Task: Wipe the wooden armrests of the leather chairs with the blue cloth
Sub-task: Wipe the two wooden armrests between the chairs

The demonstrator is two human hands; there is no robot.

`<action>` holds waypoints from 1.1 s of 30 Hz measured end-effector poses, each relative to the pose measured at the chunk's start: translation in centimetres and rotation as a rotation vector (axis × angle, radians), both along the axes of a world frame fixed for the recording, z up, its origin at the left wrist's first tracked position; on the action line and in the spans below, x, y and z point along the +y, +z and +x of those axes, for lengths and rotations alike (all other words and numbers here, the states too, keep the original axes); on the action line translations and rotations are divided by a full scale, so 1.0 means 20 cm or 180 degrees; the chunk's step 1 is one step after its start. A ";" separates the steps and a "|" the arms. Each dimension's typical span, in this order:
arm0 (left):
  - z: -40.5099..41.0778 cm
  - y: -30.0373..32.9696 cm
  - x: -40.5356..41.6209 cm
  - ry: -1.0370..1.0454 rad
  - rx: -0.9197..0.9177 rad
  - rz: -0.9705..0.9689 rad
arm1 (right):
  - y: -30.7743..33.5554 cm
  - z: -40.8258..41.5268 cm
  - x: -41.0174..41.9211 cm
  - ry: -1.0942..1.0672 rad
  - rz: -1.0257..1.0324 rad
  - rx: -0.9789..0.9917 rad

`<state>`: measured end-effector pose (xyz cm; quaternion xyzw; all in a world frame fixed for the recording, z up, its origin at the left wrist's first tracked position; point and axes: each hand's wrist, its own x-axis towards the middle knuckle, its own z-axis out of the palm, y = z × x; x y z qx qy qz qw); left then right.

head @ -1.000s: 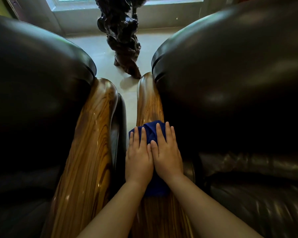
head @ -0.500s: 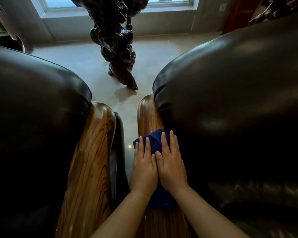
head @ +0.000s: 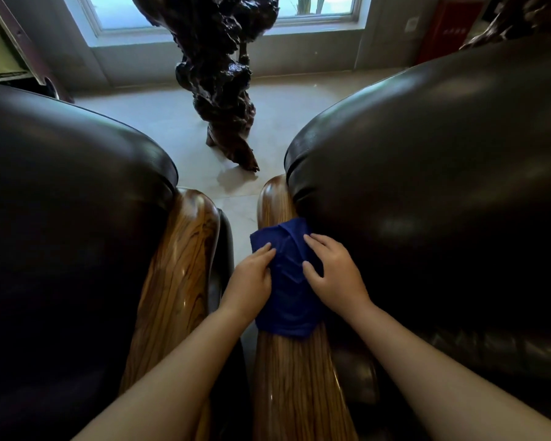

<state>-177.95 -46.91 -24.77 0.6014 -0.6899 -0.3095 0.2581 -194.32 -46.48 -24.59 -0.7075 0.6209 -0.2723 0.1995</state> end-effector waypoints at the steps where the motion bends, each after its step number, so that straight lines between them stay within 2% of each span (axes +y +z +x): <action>1: 0.00 0.00 0.01 -0.0042 -0.0016 0.0049 | 0.02 -0.02 -0.01 0.0031 0.0041 -0.0088; 6: -0.01 0.01 -0.06 0.0237 -0.0086 -0.0115 | 0.06 -0.06 -0.09 0.0221 0.0499 -0.0109; 11: -0.01 0.02 -0.05 0.0473 -0.0374 -0.0262 | 0.07 -0.02 -0.09 0.0083 0.0559 -0.0012; 15: 0.00 0.06 0.06 0.0145 -0.0664 -0.0261 | 0.11 0.01 0.05 0.0266 0.0503 0.0320; 19: 0.04 0.14 0.15 -0.0275 -0.0898 0.0238 | 0.17 0.00 0.17 0.0413 0.1048 0.0296; 21: 0.06 0.20 0.18 -0.0343 -0.0783 0.0508 | 0.24 -0.01 0.20 0.0349 0.1133 0.0113; 26: 0.08 0.39 0.35 -0.0262 -0.0298 0.0656 | 0.46 -0.04 0.33 0.0310 0.0997 -0.0177; 33: 0.02 0.83 0.59 -0.0361 -0.0134 0.0412 | 0.91 -0.14 0.58 0.0295 0.0834 -0.0277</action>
